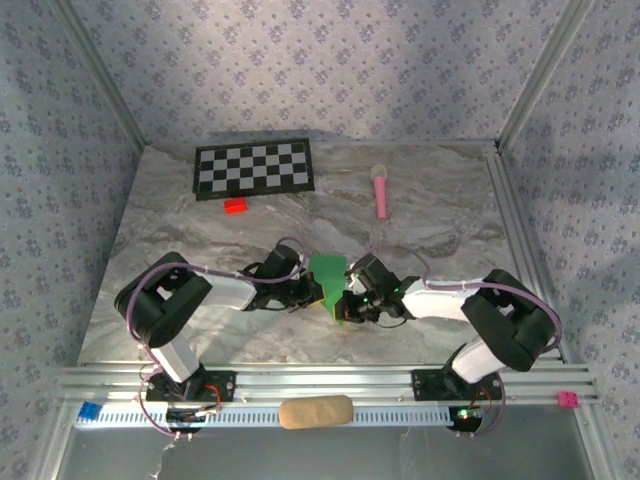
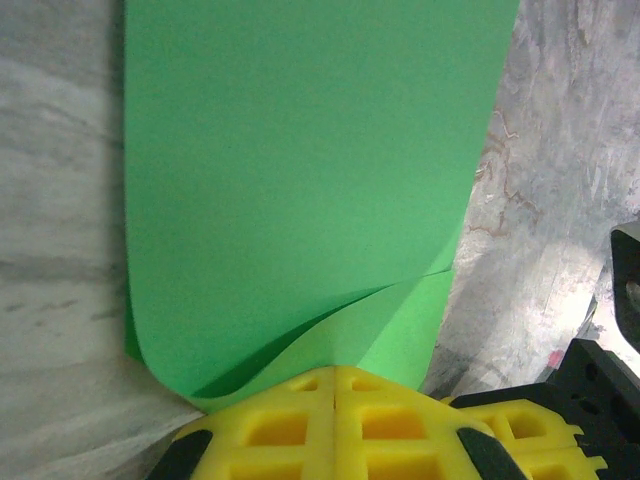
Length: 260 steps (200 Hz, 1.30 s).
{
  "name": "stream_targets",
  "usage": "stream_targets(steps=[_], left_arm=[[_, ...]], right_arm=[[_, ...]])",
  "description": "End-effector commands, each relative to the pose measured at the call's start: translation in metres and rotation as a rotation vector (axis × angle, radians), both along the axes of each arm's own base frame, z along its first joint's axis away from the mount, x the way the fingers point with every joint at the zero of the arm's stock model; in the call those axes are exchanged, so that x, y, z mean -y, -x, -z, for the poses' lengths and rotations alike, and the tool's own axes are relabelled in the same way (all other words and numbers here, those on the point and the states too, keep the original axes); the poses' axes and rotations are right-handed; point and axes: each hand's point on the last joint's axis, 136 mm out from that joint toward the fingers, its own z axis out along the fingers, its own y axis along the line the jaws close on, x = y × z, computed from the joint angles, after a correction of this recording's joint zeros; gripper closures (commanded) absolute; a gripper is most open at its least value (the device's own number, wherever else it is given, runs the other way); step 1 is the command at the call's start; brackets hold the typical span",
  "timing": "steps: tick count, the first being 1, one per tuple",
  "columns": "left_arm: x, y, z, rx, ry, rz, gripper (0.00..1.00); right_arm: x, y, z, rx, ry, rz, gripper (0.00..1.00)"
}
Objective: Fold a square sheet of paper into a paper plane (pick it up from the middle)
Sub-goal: Third fold the triangle at the center of the table.
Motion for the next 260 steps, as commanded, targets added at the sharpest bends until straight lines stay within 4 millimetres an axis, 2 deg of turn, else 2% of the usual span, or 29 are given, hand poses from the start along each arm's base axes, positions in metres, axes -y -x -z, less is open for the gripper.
stream_targets(steps=[1,67,142,181,194,227,260], left_arm=[[-0.023,0.008,0.024,-0.037,-0.128,-0.026,1.0],[-0.023,0.007,0.023,-0.033,-0.132,-0.024,1.0],[-0.027,0.009,0.026,-0.038,-0.145,-0.022,1.0],[-0.025,0.008,0.025,-0.036,-0.14,-0.02,1.0],[-0.025,0.008,0.024,-0.034,-0.138,-0.021,1.0],[-0.025,0.008,0.022,-0.032,-0.133,-0.023,1.0],[-0.024,0.006,0.02,-0.021,-0.129,-0.026,1.0]], right_arm=[[0.017,0.014,0.016,-0.057,0.08,0.014,1.0],[-0.002,-0.014,-0.025,0.061,-0.002,0.041,1.0],[-0.02,-0.022,-0.027,0.048,-0.065,0.047,0.99],[-0.023,-0.024,-0.017,0.032,-0.046,0.035,1.0],[-0.017,-0.023,-0.007,0.022,-0.01,0.038,0.99],[-0.001,-0.007,0.017,-0.036,0.043,0.023,1.0],[0.01,0.0,0.022,-0.051,0.066,0.028,1.0]])
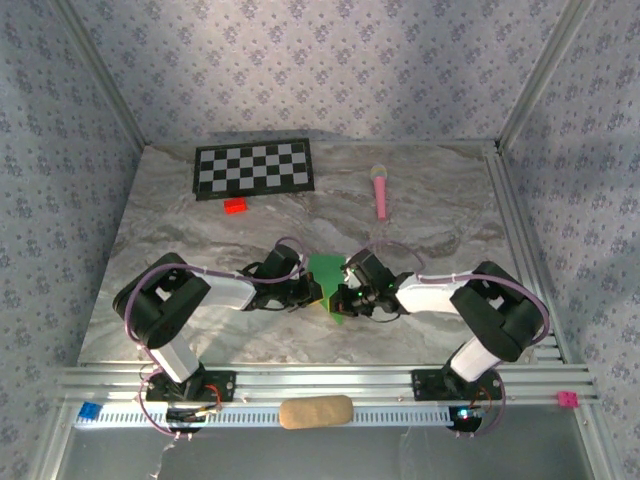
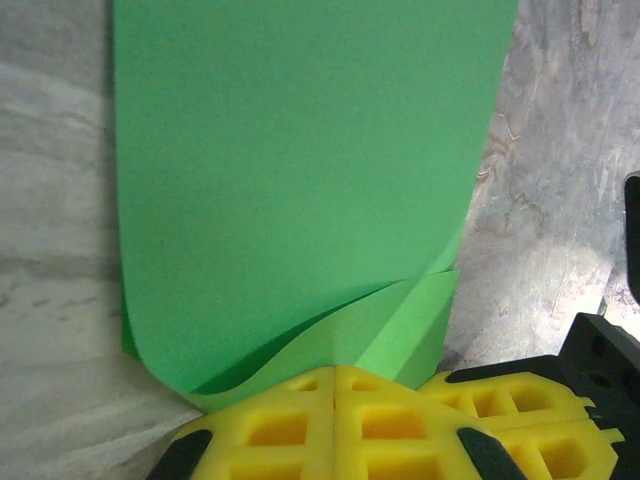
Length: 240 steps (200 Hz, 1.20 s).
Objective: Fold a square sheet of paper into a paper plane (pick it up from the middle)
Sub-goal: Third fold the triangle at the center of the table.
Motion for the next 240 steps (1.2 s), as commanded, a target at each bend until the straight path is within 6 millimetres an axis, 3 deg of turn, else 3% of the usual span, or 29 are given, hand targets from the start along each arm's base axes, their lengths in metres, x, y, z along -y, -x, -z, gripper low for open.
stream_targets(steps=[1,58,117,159,240], left_arm=[[-0.021,0.006,0.02,-0.033,-0.113,-0.028,1.0],[-0.023,0.007,0.02,-0.033,-0.115,-0.033,1.0],[-0.022,0.007,0.02,-0.034,-0.114,-0.032,1.0],[-0.026,0.007,0.021,-0.031,-0.127,-0.043,1.0],[-0.025,0.007,0.022,-0.03,-0.124,-0.038,1.0]], right_arm=[[0.023,0.018,0.022,-0.062,0.092,-0.003,1.0],[-0.001,-0.003,-0.025,0.045,-0.004,-0.025,0.99],[-0.009,0.0,-0.006,-0.012,-0.006,-0.035,0.99],[0.014,0.017,0.023,-0.066,0.094,-0.026,0.99],[-0.01,-0.008,-0.025,0.054,-0.014,-0.029,0.99]])
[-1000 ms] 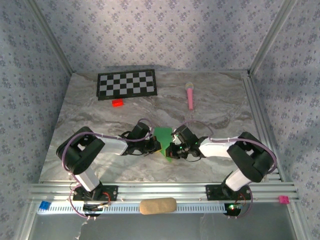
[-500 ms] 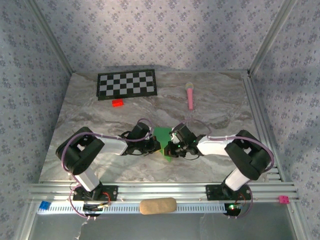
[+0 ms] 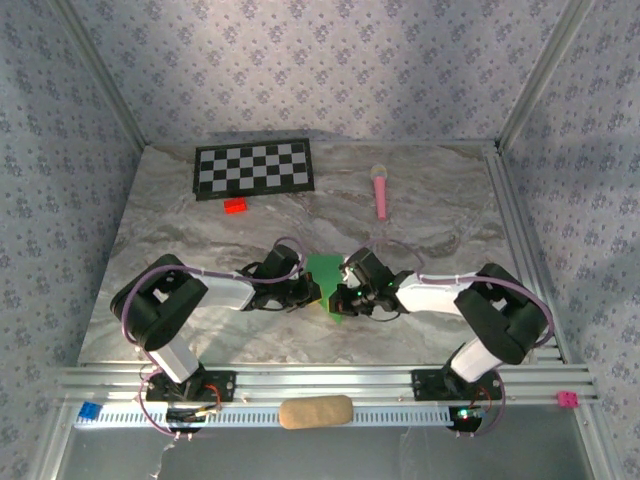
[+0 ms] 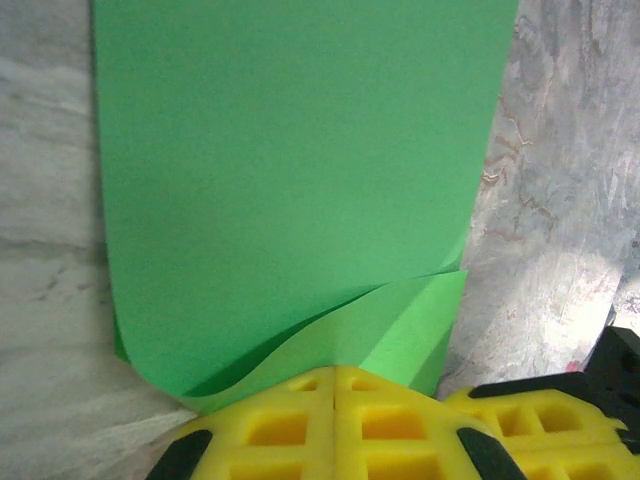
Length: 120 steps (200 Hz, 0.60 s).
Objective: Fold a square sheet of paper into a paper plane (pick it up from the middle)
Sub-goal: Third fold the triangle at the center of the table.
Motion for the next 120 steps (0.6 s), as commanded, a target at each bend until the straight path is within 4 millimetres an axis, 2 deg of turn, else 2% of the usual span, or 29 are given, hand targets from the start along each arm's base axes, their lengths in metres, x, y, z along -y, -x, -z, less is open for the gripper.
stream_targets(steps=[1,23,49,89,120], left_arm=[[-0.021,0.007,0.022,-0.033,-0.106,-0.026,1.0],[-0.02,0.006,0.022,-0.031,-0.102,-0.025,1.0],[-0.019,0.006,0.02,-0.029,-0.096,-0.026,1.0],[-0.015,0.005,0.016,-0.024,-0.079,-0.014,1.0],[-0.012,0.003,0.01,-0.014,-0.061,-0.01,1.0]], right_arm=[[-0.008,-0.008,-0.015,0.039,-0.019,-0.005,0.99],[-0.017,-0.009,-0.016,0.031,-0.043,-0.02,0.99],[-0.021,-0.007,-0.006,0.006,-0.033,-0.022,0.99],[-0.001,0.004,0.026,-0.052,0.04,0.005,1.0],[0.013,0.013,0.036,-0.078,0.057,0.019,1.0]])
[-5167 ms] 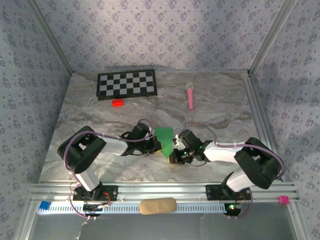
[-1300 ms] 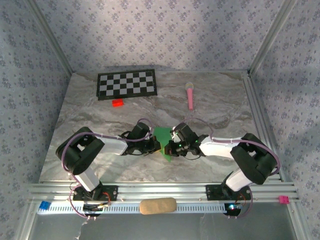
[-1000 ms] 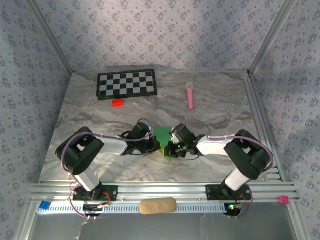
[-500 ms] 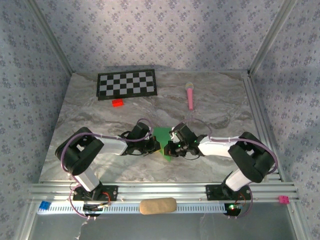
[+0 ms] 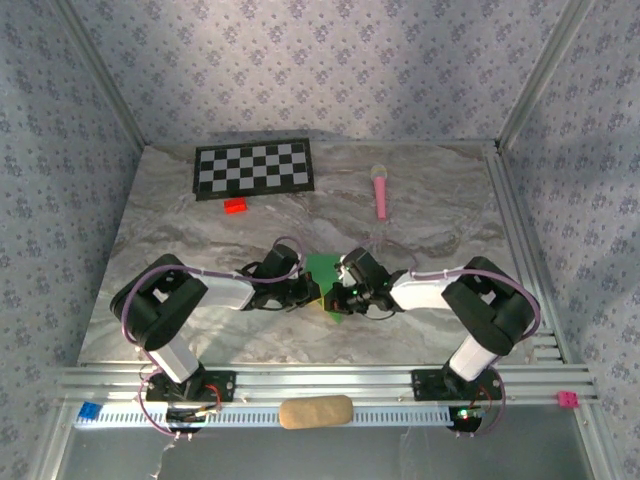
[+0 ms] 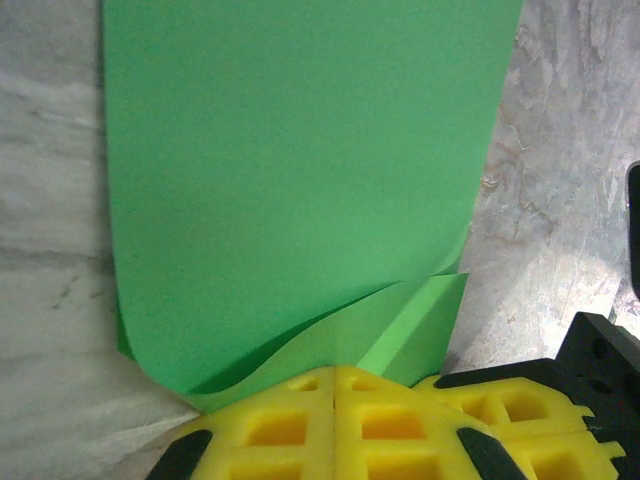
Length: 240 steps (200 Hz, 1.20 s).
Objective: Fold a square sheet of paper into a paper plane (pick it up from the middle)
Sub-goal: Third fold the triangle at the center of the table.
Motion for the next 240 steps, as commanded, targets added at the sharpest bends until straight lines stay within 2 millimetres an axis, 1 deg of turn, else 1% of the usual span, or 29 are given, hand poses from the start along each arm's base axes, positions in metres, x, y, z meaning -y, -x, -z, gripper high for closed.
stream_targets(steps=[1,17,33,60,72,101,114,132,143,158,180,206,226,240], left_arm=[[-0.011,0.004,0.01,-0.015,-0.059,-0.01,1.0],[-0.007,0.001,0.001,0.004,-0.035,-0.007,1.0],[-0.005,-0.002,-0.011,0.039,-0.021,-0.002,0.98],[-0.005,-0.001,-0.022,0.069,-0.007,0.001,0.95],[-0.005,0.001,-0.021,0.065,-0.003,0.01,0.95],[0.005,0.004,-0.017,0.043,0.03,0.045,0.95],[0.008,0.004,-0.012,0.035,0.025,0.055,0.96],[0.006,0.001,-0.002,0.03,-0.003,0.044,0.96],[0.003,-0.001,0.004,0.027,-0.027,0.028,0.97],[-0.008,-0.004,0.014,0.01,-0.078,-0.007,0.98],[-0.023,-0.009,0.023,-0.012,-0.109,-0.055,0.98],[-0.039,-0.019,0.025,-0.03,-0.126,-0.097,0.99],[-0.047,-0.029,0.022,-0.033,-0.125,-0.124,0.98],[-0.048,-0.035,0.02,-0.033,-0.131,-0.125,0.98]], right_arm=[[0.025,0.018,0.026,-0.077,0.085,0.026,1.0],[0.03,0.019,0.026,-0.078,0.086,0.031,1.0],[0.031,0.017,0.023,-0.071,0.079,0.031,1.0],[0.031,0.014,0.02,-0.066,0.073,0.031,1.0],[0.031,0.013,0.02,-0.066,0.071,0.031,1.0],[0.031,0.013,0.02,-0.064,0.072,0.032,1.0],[0.032,0.012,0.021,-0.066,0.075,0.033,1.0],[0.032,0.014,0.022,-0.069,0.076,0.03,1.0],[0.033,0.015,0.023,-0.071,0.077,0.028,1.0],[0.034,0.017,0.024,-0.076,0.083,0.024,1.0],[0.036,0.02,0.025,-0.08,0.088,0.011,1.0],[0.037,0.022,0.027,-0.084,0.096,0.001,1.0],[0.037,0.023,0.027,-0.085,0.09,-0.007,1.0],[0.037,0.024,0.027,-0.087,0.088,-0.016,1.0]])
